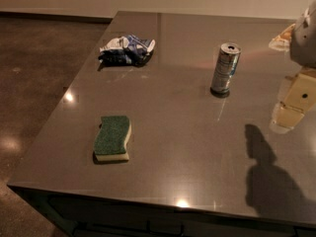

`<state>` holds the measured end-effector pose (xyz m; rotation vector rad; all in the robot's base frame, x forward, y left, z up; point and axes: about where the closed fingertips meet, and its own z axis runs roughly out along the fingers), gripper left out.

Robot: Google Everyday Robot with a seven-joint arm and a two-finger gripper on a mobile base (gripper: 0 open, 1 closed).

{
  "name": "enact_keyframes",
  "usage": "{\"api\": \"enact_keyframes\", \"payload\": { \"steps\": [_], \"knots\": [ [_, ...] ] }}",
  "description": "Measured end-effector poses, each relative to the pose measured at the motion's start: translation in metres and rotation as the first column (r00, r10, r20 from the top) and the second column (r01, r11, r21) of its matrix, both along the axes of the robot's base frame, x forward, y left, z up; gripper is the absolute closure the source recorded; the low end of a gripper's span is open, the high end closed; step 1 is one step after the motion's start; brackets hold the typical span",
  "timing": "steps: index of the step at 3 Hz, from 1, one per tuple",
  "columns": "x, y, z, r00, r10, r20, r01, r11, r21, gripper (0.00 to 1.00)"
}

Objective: Knock redbull can over

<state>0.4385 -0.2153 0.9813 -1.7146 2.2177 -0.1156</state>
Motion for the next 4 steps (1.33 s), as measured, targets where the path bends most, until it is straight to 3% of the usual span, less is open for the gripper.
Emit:
{"api": "enact_keyframes", "payload": {
  "steps": [1, 2, 3, 4],
  "knots": [
    [0.000, 0.000, 0.000, 1.0000, 0.000, 0.000, 0.000, 1.000, 0.000, 0.00],
    [0.015, 0.002, 0.000, 0.9997, -0.025, 0.002, 0.024, 0.998, 0.063, 0.00],
    [0.045, -0.004, -0.011, 0.9968, -0.079, -0.013, 0.080, 0.982, 0.174, 0.00],
    [0.075, -0.008, -0.017, 0.9915, -0.129, 0.018, 0.120, 0.957, 0.264, 0.00]
  ]
}}
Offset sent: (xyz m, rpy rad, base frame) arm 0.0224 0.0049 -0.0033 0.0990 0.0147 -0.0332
